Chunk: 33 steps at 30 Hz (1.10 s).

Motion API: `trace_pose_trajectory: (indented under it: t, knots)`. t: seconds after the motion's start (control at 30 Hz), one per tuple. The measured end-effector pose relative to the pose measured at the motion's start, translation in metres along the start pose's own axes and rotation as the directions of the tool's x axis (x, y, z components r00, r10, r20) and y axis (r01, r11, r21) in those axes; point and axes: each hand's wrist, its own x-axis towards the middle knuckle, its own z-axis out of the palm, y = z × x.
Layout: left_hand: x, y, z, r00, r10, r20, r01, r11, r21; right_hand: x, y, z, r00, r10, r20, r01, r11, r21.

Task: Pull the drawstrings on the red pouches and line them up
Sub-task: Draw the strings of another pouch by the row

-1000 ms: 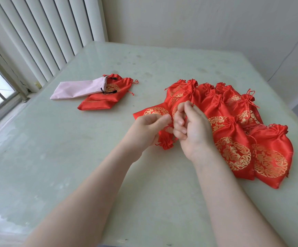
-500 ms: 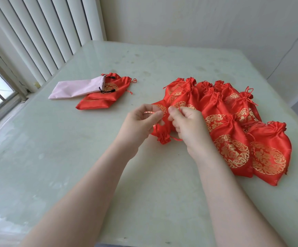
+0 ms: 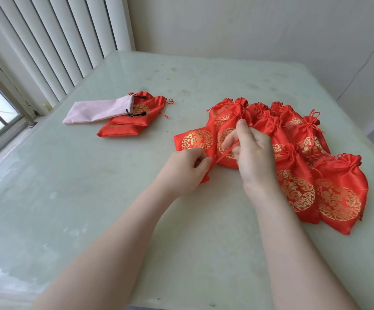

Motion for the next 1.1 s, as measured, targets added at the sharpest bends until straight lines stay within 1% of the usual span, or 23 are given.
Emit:
trace_pose_trajectory:
  t: [0.07, 0.1, 0.17, 0.27, 0.3, 0.33, 0.37, 0.4, 0.43, 0.47, 0.5, 0.53, 0.57, 0.6, 0.67, 0.73, 0.8, 0.83, 0.9, 0.97, 1.03, 1.1]
  knots:
    - [0.0, -0.002, 0.0, 0.997, 0.077, 0.002, -0.077, 0.997, 0.025, -0.002, -0.003, 0.002, 0.983, 0.067, 0.17, -0.109, 0.961, 0.252]
    - [0.0, -0.002, 0.0, 0.994, 0.106, 0.017, -0.107, 0.994, 0.038, -0.003, -0.003, 0.004, 0.97, 0.055, 0.236, -0.13, 0.941, 0.313]
    - [-0.001, -0.002, -0.001, 0.987, 0.16, 0.032, -0.162, 0.985, 0.057, -0.004, 0.0, 0.005, 0.941, -0.008, 0.338, -0.121, 0.926, 0.357]
    - [-0.002, -0.003, -0.001, 0.968, 0.252, -0.012, -0.25, 0.963, 0.1, -0.005, 0.0, 0.003, 0.878, -0.083, 0.472, -0.121, 0.915, 0.385]
    - [-0.003, -0.004, -0.002, 0.964, 0.265, -0.016, -0.262, 0.959, 0.109, -0.005, 0.0, 0.004, 0.863, -0.104, 0.495, -0.114, 0.914, 0.39]
    - [-0.003, -0.005, -0.002, 0.964, 0.266, -0.016, -0.263, 0.959, 0.102, -0.004, 0.0, 0.004, 0.865, -0.107, 0.491, -0.109, 0.914, 0.39]
    - [-0.003, -0.004, -0.002, 0.968, 0.252, -0.02, -0.25, 0.965, 0.077, -0.003, 0.002, 0.004, 0.885, -0.093, 0.457, -0.1, 0.92, 0.38]
    - [-0.002, -0.004, -0.001, 0.977, 0.212, -0.022, -0.211, 0.977, 0.04, -0.002, 0.005, 0.003, 0.913, -0.077, 0.401, -0.07, 0.938, 0.339]
    - [-0.001, -0.002, -0.002, 0.989, 0.149, -0.022, -0.149, 0.989, -0.016, -0.001, 0.008, 0.002, 0.937, -0.076, 0.342, -0.013, 0.968, 0.251]
    - [0.0, -0.001, -0.002, 0.997, 0.074, -0.017, -0.075, 0.993, -0.093, 0.0, 0.01, 0.001, 0.948, -0.097, 0.303, 0.064, 0.991, 0.117]
    - [0.002, -0.001, -0.002, 1.0, 0.006, -0.009, -0.008, 0.983, -0.184, 0.001, 0.013, 0.0, 0.949, -0.125, 0.29, 0.142, 0.989, -0.037]
    - [0.002, 0.0, -0.003, 0.999, -0.044, 0.001, 0.043, 0.959, -0.279, 0.002, 0.014, -0.002, 0.943, -0.148, 0.298, 0.203, 0.965, -0.164]
    - [0.003, 0.001, -0.003, 0.997, -0.081, 0.015, 0.081, 0.925, -0.372, 0.003, 0.014, -0.004, 0.934, -0.154, 0.323, 0.239, 0.94, -0.244]
    - [0.003, 0.002, -0.004, 0.994, -0.107, 0.028, 0.108, 0.887, -0.45, 0.002, 0.013, -0.005, 0.92, -0.15, 0.362, 0.263, 0.921, -0.286]
    - [0.003, 0.002, -0.006, 0.989, -0.144, 0.038, 0.141, 0.829, -0.541, 0.001, 0.012, -0.007, 0.884, -0.15, 0.442, 0.325, 0.878, -0.352]
    - [0.003, 0.003, -0.008, 0.984, -0.172, 0.041, 0.165, 0.807, -0.567, 0.001, 0.014, -0.006, 0.851, -0.178, 0.493, 0.413, 0.808, -0.421]
    - [0.003, 0.003, -0.008, 0.982, -0.182, 0.048, 0.178, 0.812, -0.556, 0.002, 0.017, -0.005, 0.847, -0.221, 0.484, 0.466, 0.746, -0.476]
    - [0.003, 0.002, -0.007, 0.982, -0.179, 0.053, 0.179, 0.818, -0.547, 0.003, 0.018, -0.005, 0.857, -0.237, 0.458, 0.463, 0.744, -0.481]
    - [0.003, 0.003, -0.006, 0.984, -0.167, 0.06, 0.173, 0.829, -0.531, 0.004, 0.015, -0.007, 0.886, -0.234, 0.4, 0.41, 0.797, -0.443]
    - [0.003, 0.003, -0.007, 0.986, -0.152, 0.07, 0.166, 0.842, -0.514, 0.002, 0.011, -0.008, 0.908, -0.184, 0.377, 0.333, 0.863, -0.381]
    - [0.002, 0.004, -0.009, 0.983, -0.145, 0.113, 0.183, 0.841, -0.509, 0.001, 0.009, -0.008, 0.908, -0.158, 0.388, 0.306, 0.884, -0.354]
    - [0.001, 0.005, -0.012, 0.968, -0.142, 0.206, 0.235, 0.802, -0.549, 0.001, 0.008, -0.009, 0.894, -0.161, 0.418, 0.323, 0.878, -0.353]
